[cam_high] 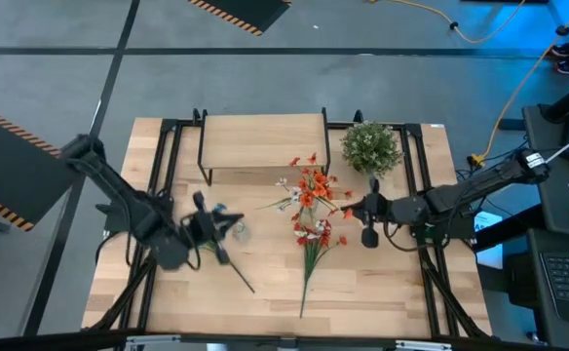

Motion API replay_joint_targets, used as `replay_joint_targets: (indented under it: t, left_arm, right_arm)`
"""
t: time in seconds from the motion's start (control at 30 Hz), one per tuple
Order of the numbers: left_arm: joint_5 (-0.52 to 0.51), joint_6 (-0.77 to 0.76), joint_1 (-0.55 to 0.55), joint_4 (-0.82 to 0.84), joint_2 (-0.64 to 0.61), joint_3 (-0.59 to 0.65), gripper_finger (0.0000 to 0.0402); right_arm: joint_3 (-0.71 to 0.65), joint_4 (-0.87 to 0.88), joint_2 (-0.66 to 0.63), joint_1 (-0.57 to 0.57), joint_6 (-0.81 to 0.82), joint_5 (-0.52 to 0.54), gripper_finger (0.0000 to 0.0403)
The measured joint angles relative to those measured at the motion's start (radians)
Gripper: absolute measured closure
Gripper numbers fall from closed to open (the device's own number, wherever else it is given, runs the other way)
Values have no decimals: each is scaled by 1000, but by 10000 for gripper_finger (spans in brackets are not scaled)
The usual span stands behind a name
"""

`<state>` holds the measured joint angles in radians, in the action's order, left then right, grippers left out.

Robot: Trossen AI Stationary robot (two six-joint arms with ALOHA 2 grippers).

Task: Pick and place flowers into a vace then onto a shelf
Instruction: Put the blue flowers into the left transparent vase

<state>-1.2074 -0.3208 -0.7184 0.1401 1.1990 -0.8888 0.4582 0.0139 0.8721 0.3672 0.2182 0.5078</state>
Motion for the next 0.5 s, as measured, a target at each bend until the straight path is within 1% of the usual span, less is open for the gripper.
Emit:
replay_joint_targets:
  t: [0.07,0.13,0.2,0.3,0.43,0.5]
  left_arm:
    - [-23,-41,-25,12,69,-52,401]
    - [-32,-86,-39,56,134,-112,400]
    - [-31,-143,-46,136,187,-179,399]
    - [-13,-286,-47,291,249,-286,400]
    - [81,-523,-45,555,322,-421,400]
    - [167,-664,-38,685,354,-479,400]
  right_arm:
    - [-1,64,-20,34,47,0,401]
    - [-1,70,-31,68,61,0,401]
    - [-1,53,-41,100,37,0,400]
    - [-1,31,-50,135,5,0,400]
    - [-1,28,-50,156,-15,0,400]
    - [-1,28,-50,157,-17,0,400]
